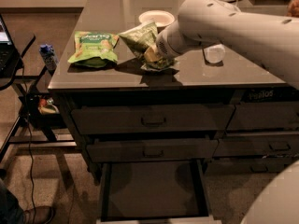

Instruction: Pick green jalapeno chip bag from bottom drawer and place on counter

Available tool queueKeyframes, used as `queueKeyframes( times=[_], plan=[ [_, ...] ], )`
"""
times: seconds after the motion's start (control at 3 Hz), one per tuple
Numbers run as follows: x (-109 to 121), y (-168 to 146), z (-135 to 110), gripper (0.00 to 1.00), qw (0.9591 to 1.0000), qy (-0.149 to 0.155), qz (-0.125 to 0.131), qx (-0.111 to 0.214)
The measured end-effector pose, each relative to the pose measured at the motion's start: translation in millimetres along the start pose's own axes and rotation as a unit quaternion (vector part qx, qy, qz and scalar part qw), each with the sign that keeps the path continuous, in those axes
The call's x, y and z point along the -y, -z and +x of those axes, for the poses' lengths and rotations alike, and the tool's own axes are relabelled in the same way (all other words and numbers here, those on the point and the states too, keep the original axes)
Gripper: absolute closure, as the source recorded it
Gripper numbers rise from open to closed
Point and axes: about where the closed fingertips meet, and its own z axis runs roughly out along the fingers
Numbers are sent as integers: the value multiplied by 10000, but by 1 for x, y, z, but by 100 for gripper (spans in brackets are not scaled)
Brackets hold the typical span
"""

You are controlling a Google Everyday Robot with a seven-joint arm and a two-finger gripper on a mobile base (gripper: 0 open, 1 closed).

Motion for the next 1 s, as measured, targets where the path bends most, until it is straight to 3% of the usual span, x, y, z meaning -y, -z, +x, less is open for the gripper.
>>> queueKeyframes(
  times=[1.0],
  plan=[
    [0,0,0,12,10000,0,0,1]
  ],
)
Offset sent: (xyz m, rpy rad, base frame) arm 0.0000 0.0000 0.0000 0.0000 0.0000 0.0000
